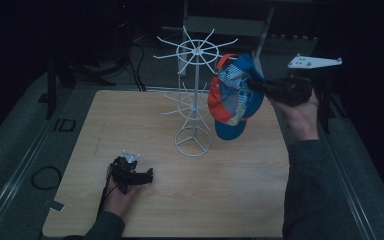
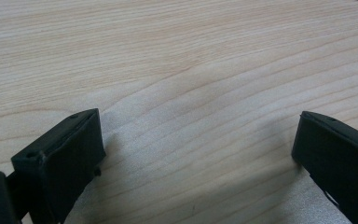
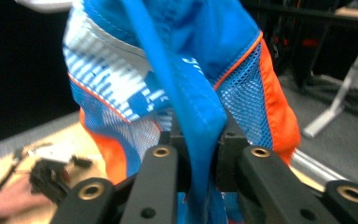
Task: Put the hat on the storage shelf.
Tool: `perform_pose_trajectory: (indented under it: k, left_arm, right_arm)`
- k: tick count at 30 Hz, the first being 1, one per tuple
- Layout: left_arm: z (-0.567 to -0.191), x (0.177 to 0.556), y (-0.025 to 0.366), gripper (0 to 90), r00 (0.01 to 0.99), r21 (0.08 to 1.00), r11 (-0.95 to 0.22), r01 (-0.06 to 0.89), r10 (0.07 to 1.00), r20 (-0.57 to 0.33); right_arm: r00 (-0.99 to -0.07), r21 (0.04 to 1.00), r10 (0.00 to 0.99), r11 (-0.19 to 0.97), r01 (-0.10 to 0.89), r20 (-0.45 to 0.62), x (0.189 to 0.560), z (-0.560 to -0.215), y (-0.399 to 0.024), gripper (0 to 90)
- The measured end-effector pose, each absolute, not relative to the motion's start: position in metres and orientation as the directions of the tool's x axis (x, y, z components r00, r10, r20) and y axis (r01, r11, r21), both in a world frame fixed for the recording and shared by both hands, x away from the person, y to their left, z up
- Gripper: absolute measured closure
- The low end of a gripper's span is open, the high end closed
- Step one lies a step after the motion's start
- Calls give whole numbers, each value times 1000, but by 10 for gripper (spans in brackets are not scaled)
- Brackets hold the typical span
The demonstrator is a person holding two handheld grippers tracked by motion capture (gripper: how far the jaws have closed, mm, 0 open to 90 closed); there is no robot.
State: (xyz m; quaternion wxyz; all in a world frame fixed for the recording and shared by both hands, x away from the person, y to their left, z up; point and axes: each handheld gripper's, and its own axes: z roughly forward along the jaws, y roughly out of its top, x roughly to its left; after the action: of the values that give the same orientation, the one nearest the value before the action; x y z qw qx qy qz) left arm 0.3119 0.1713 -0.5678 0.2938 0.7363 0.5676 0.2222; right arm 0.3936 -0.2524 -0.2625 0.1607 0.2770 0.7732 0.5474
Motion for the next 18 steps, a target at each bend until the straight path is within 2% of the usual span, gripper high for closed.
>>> perform_pose_trajectory:
  k: [4, 7, 10, 18]
  left_arm:
    - [-568, 312, 171, 25, 257, 685, -182, 705, 966, -8]
    - [-568, 312, 171, 25, 256, 686, -181, 705, 967, -8]
    - [-568, 312, 171, 25, 256, 685, -181, 705, 967, -8]
    - [-568, 312, 171, 25, 257, 685, -184, 705, 966, -6]
  right_arm:
    - [-785, 913, 618, 305, 272, 28, 395, -268, -245, 669]
    - [-777, 909, 629, 313, 276, 20, 395, -268, -243, 538]
    - [-767, 905, 641, 323, 278, 7, 394, -269, -242, 445]
    - [-745, 884, 666, 373, 281, -45, 390, -277, -239, 303]
